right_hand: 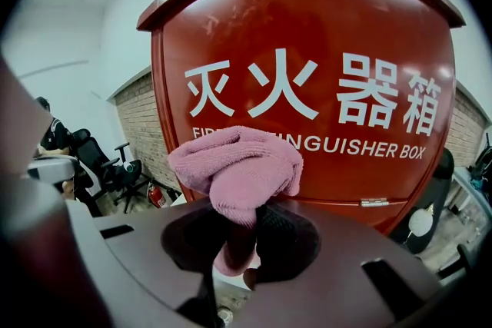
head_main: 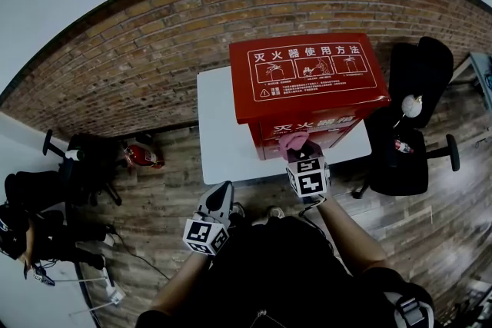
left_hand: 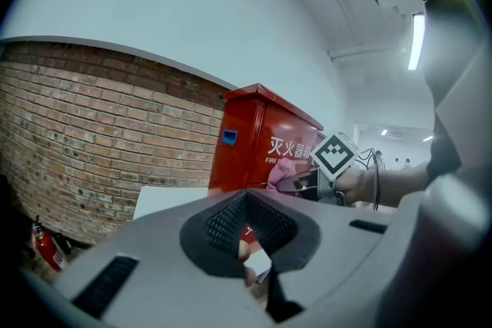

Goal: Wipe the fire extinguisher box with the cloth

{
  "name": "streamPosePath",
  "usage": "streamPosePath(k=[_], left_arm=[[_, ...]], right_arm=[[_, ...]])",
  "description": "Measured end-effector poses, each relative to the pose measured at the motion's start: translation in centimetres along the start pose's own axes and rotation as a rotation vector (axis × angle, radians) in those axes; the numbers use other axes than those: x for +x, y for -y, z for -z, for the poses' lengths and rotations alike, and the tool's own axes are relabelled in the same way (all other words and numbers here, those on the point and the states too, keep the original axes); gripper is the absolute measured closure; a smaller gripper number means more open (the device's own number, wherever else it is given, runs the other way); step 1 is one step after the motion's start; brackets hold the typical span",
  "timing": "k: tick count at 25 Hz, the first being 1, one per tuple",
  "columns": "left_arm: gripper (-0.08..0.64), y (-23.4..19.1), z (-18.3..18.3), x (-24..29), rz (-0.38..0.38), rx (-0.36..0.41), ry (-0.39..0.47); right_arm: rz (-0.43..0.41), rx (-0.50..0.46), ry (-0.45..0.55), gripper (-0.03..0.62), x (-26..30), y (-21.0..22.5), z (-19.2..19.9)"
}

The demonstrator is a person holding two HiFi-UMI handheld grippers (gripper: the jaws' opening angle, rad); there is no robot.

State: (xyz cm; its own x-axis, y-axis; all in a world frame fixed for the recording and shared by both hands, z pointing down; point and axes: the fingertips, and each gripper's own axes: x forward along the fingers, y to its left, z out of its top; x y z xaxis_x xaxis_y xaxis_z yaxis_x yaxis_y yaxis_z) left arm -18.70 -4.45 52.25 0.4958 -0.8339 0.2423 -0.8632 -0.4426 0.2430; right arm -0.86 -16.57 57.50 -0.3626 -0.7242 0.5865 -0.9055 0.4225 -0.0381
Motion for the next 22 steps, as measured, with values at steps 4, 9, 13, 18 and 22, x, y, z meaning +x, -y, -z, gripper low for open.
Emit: streamPosePath(k=[4, 9, 13, 18, 22], left_arm=[[0.537, 0.0, 0.3, -0.1, -0.002, -0.011, -0.006], [0.537, 0.1, 0.2, -0.2, -0.005, -0.019, -0.005], [0.537, -0.2, 0.3, -0.3, -0.012, -0.024, -0.006], [0.537, -0.4, 0.5, -0.2, -0.016, -0.021, -0.009], [0.537, -0.5, 0.6, -0.2, -0.019, -0.020, -0.011]], right_arm=[[0.005, -0.020, -0.013, 0.508, 0.2, -0.1, 0.4], [-0.010, -0.011, -0.064, 0.508, 1.1, -0.3, 2.0], [-0.015, -0.002, -0.089, 0.507, 1.9, -0.3, 3.1], [-0.021, 0.001, -0.106, 0.508, 2.6, -0.5, 3.7], [-0.028, -0.003, -0.098, 0.508, 3.1, -0.6, 4.2]])
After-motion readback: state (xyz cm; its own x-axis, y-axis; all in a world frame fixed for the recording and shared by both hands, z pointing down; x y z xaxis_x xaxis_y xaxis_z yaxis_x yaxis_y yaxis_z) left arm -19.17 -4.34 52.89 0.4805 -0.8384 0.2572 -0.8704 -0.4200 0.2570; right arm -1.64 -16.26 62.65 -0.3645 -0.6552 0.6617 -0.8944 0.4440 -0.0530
